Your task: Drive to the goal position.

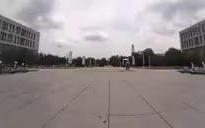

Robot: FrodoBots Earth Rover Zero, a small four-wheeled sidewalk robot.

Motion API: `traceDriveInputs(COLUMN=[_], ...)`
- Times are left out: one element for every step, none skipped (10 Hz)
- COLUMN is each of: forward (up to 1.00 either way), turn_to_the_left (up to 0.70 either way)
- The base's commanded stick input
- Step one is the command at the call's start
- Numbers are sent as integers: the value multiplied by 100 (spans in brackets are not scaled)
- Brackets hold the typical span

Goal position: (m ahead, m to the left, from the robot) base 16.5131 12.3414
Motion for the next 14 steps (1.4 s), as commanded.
traceDriveInputs(forward=[60,60,60,60,60,60,60,60,60,60,60,60,60,60], turn_to_the_left=[0,0,0,0,0,0,0,0,0,0,0,0,0,0])
